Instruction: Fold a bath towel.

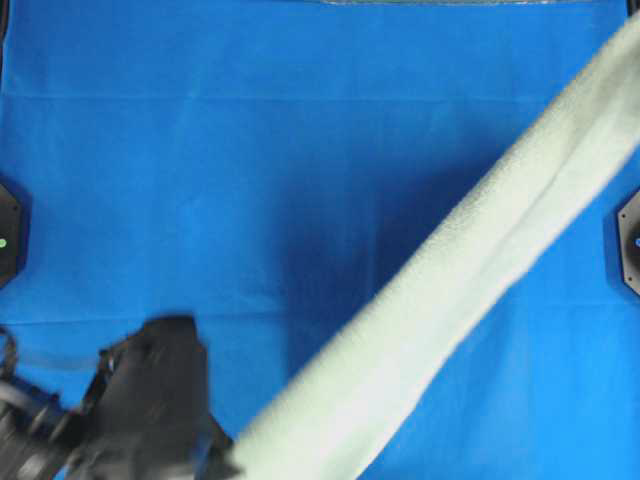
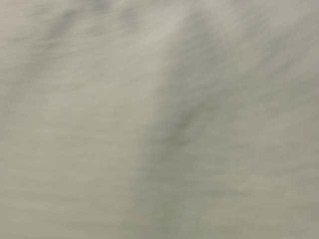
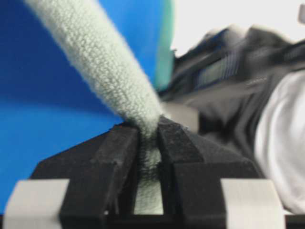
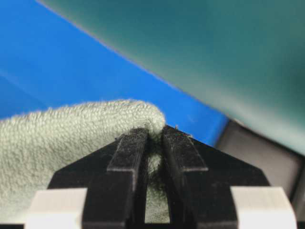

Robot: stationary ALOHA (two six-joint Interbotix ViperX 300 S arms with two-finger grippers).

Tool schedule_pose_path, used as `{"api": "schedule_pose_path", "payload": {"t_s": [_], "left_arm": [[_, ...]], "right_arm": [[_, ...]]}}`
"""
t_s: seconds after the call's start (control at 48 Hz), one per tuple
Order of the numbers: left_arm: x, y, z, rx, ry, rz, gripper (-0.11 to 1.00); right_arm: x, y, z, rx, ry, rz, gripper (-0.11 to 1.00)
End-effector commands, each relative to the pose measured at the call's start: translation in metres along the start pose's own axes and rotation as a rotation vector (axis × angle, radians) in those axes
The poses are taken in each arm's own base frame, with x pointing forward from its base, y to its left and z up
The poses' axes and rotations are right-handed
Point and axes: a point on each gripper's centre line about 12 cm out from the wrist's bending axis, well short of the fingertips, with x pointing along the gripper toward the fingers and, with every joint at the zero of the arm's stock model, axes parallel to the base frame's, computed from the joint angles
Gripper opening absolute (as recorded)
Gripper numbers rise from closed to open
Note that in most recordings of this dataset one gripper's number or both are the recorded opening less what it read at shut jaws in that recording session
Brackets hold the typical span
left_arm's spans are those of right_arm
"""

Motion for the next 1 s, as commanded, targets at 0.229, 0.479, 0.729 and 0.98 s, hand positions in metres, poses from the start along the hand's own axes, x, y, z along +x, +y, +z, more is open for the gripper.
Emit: {"api": "schedule_pose_path", "payload": {"t_s": [0.229,0.479,0.729,0.98], "left_arm": [[0.007,0.13,-0.078,-0.32,0.121,0.295,0.08],[-0.005,0.191,-0.12,-0.376,0.149,0.401,0.08],[0.004,0.226,-0.141,-0.377,0.156,0.461,0.08],[0.008,0.229,-0.146,-0.375,0.147,0.433,0.28]], "right_arm": [[0.1,0.085,-0.003,-0.115,0.078,0.04,0.12],[0.202,0.112,0.005,-0.09,0.064,0.238,0.12],[0.246,0.121,0.004,-0.214,0.094,0.236,0.12],[0.25,0.123,0.013,-0.208,0.067,0.262,0.13]]}}
